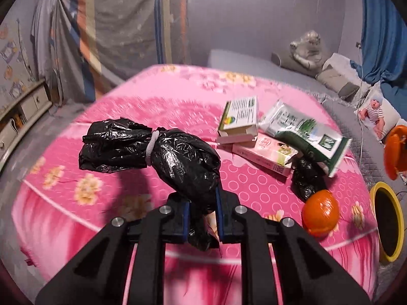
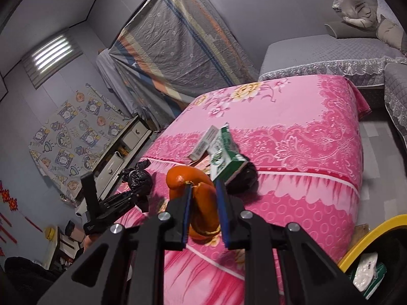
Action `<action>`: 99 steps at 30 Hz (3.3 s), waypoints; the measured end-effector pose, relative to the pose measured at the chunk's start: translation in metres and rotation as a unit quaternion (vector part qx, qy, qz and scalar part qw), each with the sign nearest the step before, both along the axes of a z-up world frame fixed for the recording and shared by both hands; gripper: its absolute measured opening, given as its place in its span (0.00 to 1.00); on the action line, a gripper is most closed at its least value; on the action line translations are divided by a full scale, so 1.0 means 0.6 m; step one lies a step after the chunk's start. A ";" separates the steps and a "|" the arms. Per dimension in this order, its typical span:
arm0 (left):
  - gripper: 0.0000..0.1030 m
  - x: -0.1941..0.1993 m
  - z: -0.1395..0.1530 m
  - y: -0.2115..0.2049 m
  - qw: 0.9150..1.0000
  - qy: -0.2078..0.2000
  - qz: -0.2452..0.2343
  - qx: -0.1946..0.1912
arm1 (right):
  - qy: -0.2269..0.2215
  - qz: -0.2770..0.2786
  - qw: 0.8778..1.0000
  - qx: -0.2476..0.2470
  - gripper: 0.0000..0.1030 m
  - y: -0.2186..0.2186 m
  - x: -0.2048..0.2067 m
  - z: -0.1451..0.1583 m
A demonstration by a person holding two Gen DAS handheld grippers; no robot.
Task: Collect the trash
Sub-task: 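Grasp the black plastic bag bundle with the left tool, then carry the orange peel with the right tool over the bin while the left tool lifts the black bag, then open both tools over the bin to drop the orange peel and black bag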
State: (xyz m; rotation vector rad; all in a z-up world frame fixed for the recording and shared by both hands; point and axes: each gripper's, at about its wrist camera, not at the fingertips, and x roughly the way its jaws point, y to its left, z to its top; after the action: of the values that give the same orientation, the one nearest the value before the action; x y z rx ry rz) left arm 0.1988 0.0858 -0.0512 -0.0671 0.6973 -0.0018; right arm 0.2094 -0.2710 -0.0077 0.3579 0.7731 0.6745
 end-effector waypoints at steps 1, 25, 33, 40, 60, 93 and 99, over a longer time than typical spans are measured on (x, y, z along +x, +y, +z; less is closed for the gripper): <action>0.14 -0.016 0.010 0.003 1.000 -0.008 0.000 0.002 | 0.000 0.006 1.000 0.003 0.17 0.005 -0.004 0.001; 0.14 -0.117 0.125 -0.147 0.986 -0.093 -0.136 0.010 | -0.008 -0.052 0.998 0.022 0.17 -0.062 -0.095 0.003; 0.14 -0.125 0.139 -0.236 0.974 -0.103 -0.201 0.016 | -0.015 -0.121 0.992 0.030 0.17 -0.157 -0.125 0.001; 0.14 -0.130 0.148 -0.320 0.960 -0.108 -0.258 0.028 | -0.019 -0.180 0.983 0.033 0.17 -0.238 -0.154 -0.011; 0.14 -0.147 0.129 -0.528 0.912 -0.100 -0.396 0.035 | 0.001 -0.317 0.948 0.019 0.17 -0.393 -0.239 -0.082; 0.70 -0.072 0.016 -0.669 0.905 0.005 -0.426 -0.013 | 0.077 -0.431 0.899 -0.005 0.42 -0.481 -0.254 -0.171; 0.87 -0.073 0.027 -0.627 0.915 -0.021 -0.402 -0.016 | 0.075 -0.444 0.893 0.010 0.61 -0.492 -0.270 -0.170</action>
State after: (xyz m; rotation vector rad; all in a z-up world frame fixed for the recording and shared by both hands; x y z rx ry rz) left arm 0.1552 -0.2902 -0.0351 0.1927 0.6404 -0.8062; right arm 0.0474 -0.5661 -0.1097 0.7258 0.6556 -0.2138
